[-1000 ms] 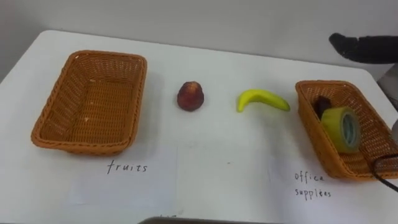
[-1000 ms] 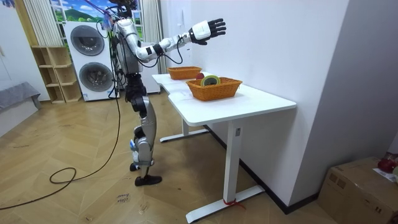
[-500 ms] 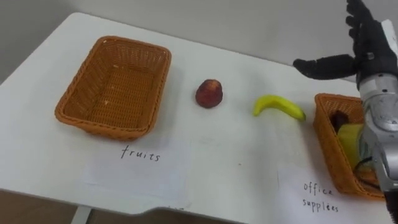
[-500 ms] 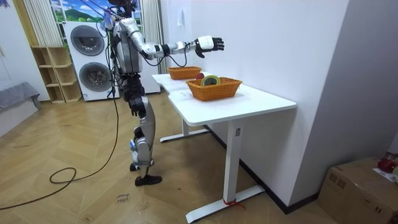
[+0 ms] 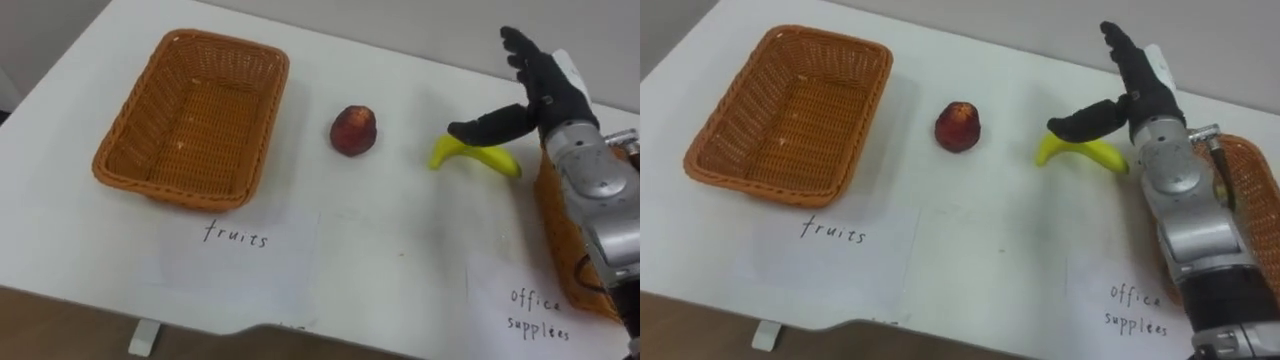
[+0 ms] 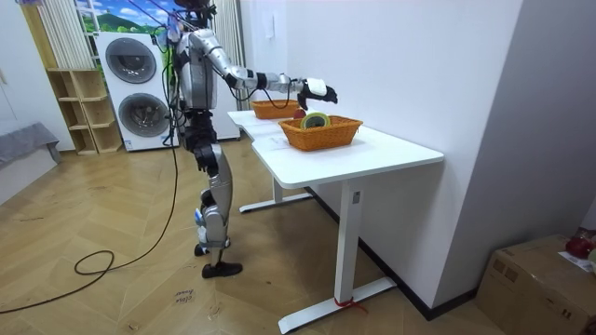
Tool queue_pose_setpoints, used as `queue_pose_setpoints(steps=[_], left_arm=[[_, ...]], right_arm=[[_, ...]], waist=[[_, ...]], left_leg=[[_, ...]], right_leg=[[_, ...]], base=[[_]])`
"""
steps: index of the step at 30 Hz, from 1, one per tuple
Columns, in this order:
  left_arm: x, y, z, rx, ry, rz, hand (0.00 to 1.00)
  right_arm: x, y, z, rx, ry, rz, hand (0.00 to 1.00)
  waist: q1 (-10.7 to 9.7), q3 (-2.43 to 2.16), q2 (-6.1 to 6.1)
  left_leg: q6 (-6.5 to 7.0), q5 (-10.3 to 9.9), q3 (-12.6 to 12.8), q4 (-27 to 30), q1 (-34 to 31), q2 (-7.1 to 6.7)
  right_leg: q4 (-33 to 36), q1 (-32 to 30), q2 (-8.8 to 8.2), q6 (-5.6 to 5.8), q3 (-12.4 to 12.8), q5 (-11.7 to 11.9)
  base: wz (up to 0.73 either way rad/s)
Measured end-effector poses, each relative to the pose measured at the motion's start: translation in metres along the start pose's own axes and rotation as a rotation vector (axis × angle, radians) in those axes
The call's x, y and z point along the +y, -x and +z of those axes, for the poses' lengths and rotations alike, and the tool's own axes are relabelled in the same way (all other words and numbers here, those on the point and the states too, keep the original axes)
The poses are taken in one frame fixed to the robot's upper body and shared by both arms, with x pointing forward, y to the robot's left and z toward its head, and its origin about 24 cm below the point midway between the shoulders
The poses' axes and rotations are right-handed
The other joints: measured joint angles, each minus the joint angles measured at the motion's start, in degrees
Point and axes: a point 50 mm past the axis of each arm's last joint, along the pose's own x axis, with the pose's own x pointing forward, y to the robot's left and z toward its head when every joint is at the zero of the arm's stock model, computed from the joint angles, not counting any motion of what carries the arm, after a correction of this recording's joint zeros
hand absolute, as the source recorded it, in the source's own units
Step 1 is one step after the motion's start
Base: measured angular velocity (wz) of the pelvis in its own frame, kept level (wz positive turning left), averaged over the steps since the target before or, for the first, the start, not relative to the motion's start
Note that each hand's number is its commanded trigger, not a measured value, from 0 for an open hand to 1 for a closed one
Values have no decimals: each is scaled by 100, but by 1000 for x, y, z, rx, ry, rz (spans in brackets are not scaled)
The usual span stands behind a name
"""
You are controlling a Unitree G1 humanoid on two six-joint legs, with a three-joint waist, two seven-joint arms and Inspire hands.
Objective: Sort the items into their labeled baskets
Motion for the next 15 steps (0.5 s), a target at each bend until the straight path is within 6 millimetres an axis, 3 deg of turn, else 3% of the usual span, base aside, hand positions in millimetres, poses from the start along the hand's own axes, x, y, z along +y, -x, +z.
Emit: queue_pose_setpoints(steps=[9, 15], left_arm=[[9, -1, 3, -9, -13, 20, 0], [12, -1, 0, 1, -17, 27, 0]], right_arm=[[3, 0, -6, 18, 211, 89, 0], [7, 1, -7, 26, 234, 152, 0]], waist=[[36, 23, -119], [70, 35, -263]], left_leg=[[-1, 0, 4, -1, -44, 2], [-2, 0, 6, -4, -50, 12]], right_leg=[[-8, -33, 2, -1, 11, 1], [-7, -35, 16, -15, 4, 11]], base=[[0], [0]])
